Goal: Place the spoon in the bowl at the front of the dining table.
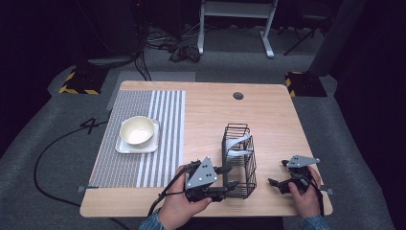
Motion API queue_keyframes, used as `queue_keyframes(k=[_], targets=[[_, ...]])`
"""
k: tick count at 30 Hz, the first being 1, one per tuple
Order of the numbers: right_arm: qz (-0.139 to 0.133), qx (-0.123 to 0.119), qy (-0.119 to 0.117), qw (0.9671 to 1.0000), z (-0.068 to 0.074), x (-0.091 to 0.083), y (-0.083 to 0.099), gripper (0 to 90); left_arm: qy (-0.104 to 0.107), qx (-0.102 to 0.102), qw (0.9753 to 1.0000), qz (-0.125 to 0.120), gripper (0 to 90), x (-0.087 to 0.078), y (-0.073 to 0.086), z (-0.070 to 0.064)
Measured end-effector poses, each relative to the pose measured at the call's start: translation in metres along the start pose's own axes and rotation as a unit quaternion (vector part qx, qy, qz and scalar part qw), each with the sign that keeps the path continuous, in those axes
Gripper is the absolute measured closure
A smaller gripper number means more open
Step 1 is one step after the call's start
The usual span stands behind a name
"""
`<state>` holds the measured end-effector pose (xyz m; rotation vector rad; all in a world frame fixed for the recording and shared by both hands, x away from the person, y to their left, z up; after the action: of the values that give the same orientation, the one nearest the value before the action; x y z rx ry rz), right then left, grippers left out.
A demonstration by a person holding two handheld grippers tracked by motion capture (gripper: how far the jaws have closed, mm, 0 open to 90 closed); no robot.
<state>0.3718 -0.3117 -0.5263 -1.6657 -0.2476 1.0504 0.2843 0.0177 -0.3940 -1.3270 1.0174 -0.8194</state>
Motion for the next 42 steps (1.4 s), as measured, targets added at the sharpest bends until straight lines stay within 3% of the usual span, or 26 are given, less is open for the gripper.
queue_keyframes(k=[4,9,15,22,32,42], targets=[[0.000,0.001,0.000,1.0000,0.000,0.000,0.000,0.9,0.019,-0.004,0.9997,0.017,65.9,0.005,0.007,0.000],[0.001,0.001,0.000,1.0000,0.000,0.000,0.000,0.9,0.018,-0.004,0.9995,0.024,74.6,0.008,0.010,0.004],[0.001,0.000,0.000,1.0000,0.000,0.000,0.000,0.9,-0.001,-0.007,0.9999,0.013,75.7,0.007,0.007,0.015],[0.001,0.000,0.000,1.0000,0.000,0.000,0.000,0.9,-0.009,-0.007,0.9998,0.018,80.5,0.015,0.011,0.027],[0.001,0.000,0.000,1.0000,0.000,0.000,0.000,0.9,-0.004,-0.007,0.9994,0.034,83.2,0.024,0.021,0.031],[0.001,0.000,0.000,1.0000,0.000,0.000,0.000,0.9,0.003,-0.001,0.9995,0.032,84.1,0.028,0.026,0.031]])
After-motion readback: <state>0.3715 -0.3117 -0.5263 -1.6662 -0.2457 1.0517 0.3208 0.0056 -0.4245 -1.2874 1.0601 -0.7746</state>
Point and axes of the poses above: each handheld gripper's, and its own axes: x roughly forward along the jaws, y roughly out of its underside, z roughly to its left, the point moved 3 cm from there along x, roughly forward along the jaws, and after that the axes turned 14 degrees about -z, right-handed, at the moved point
